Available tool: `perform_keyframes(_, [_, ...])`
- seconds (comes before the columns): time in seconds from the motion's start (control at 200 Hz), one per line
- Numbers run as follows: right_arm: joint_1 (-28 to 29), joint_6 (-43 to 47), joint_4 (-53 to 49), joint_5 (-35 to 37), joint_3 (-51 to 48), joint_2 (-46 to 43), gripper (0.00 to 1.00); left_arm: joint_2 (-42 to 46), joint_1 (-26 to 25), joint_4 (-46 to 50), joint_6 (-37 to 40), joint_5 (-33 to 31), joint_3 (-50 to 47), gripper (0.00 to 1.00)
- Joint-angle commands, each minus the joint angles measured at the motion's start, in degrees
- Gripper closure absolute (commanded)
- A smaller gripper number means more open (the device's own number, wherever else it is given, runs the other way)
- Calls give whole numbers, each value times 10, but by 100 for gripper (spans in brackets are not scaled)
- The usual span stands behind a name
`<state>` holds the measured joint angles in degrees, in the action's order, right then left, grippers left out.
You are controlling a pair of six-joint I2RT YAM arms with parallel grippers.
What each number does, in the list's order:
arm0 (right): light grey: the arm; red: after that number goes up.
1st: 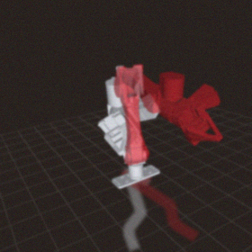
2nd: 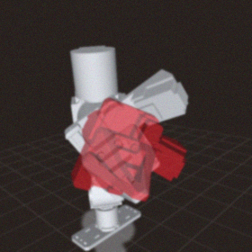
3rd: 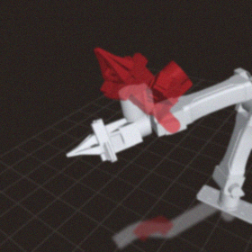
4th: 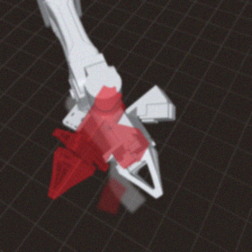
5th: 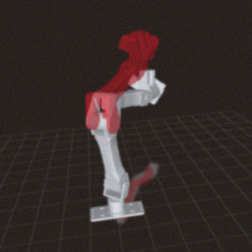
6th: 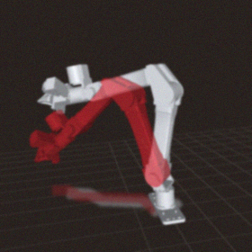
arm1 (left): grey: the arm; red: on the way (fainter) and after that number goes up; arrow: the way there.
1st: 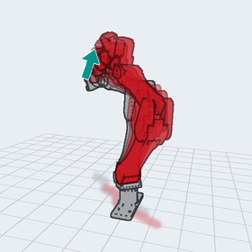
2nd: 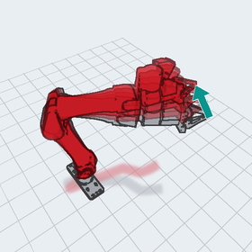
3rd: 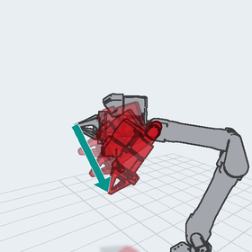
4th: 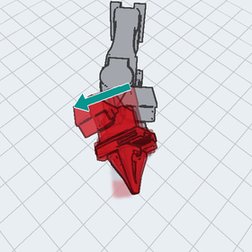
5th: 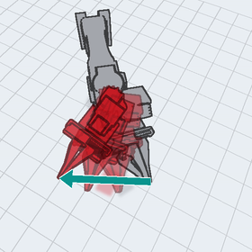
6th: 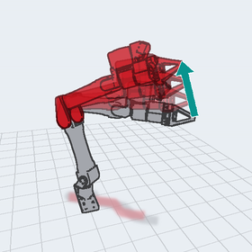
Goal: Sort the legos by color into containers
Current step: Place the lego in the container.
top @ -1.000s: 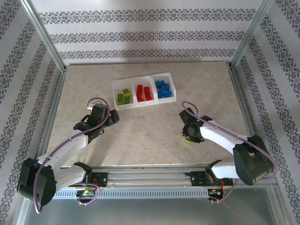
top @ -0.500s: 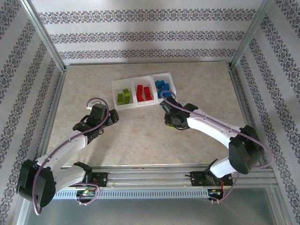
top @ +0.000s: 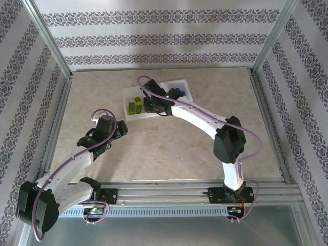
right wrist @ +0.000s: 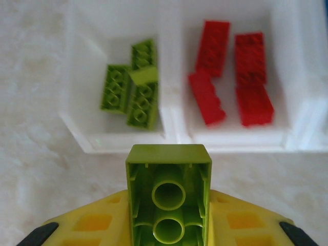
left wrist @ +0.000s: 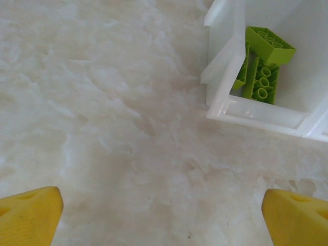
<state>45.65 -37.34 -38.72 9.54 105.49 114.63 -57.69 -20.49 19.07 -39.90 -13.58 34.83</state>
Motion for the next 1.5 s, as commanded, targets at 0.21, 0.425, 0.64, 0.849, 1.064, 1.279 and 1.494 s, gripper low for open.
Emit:
perform_keyframes(0.21, [6,54,-31,-57,206,168,68,17,14,27,-8,-7,-11,0])
perform_keyframes(0.425, [7,69,-31,-60,278,235,67,21,15,27,-3,-8,-10,0])
perform_keyframes(0.64, [6,82,-30,-41,330,282,65,19,15,26,0,-8,-11,0])
perform_keyframes(0.849, [-1,81,-31,-39,366,316,61,19,15,26,1,-7,-7,0])
perform_keyframes(1.064, [-6,82,-34,-42,378,318,45,21,15,28,1,-7,-6,0])
perform_keyframes(1.279, [-8,89,-42,-38,379,290,42,22,15,29,1,-7,-4,0])
perform_keyframes(1.494, [-8,101,-41,-13,349,233,38,24,15,30,5,-11,0,0])
